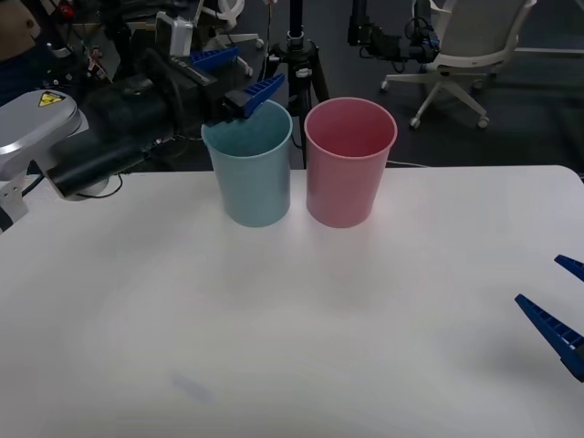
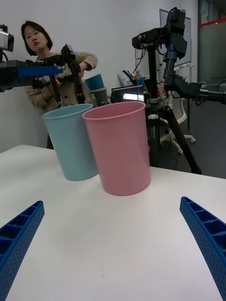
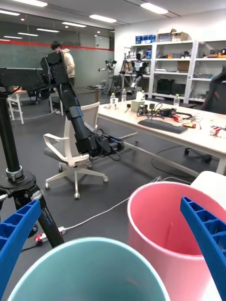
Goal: Grasp the object on the table and drop it into the matching bin: aluminum can to the light blue bin, PET bottle to the pink bin.
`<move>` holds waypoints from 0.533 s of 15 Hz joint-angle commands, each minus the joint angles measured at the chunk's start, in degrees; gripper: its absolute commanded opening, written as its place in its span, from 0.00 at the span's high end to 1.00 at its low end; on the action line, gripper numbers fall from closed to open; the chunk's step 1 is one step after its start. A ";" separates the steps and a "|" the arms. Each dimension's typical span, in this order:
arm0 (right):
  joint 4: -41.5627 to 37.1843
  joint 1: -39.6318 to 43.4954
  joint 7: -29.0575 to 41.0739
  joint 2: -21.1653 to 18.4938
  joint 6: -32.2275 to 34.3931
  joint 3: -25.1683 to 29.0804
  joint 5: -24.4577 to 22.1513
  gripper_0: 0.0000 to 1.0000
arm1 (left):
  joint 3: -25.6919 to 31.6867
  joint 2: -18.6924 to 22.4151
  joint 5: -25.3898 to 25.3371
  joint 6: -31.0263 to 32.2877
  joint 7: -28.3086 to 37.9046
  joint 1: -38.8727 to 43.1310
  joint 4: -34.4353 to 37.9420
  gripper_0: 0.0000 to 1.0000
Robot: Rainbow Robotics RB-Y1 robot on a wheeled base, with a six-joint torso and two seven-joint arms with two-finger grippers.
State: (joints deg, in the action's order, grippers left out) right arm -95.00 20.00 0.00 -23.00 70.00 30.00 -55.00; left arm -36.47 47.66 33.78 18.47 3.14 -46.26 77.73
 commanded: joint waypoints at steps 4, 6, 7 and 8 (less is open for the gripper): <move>0.00 0.00 0.00 0.00 0.00 0.00 0.00 0.00 | 0.09 13.51 -14.00 -0.27 -9.91 8.82 13.85 0.00; 0.00 0.00 0.00 0.00 0.00 0.00 0.00 0.00 | 2.11 15.62 -16.82 0.34 -13.51 12.25 15.96 0.00; 0.00 0.00 0.00 0.00 0.00 0.00 0.00 0.00 | 4.92 15.45 -16.20 1.83 -13.95 15.06 16.22 0.00; 0.00 0.00 0.00 0.00 0.00 0.00 0.00 0.00 | 7.47 15.09 -14.62 3.24 -13.69 17.43 16.49 0.00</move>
State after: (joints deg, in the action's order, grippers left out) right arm -95.00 20.00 0.00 -23.00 70.00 30.00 -55.00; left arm -30.87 62.99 18.03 20.62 -10.64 -30.59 94.00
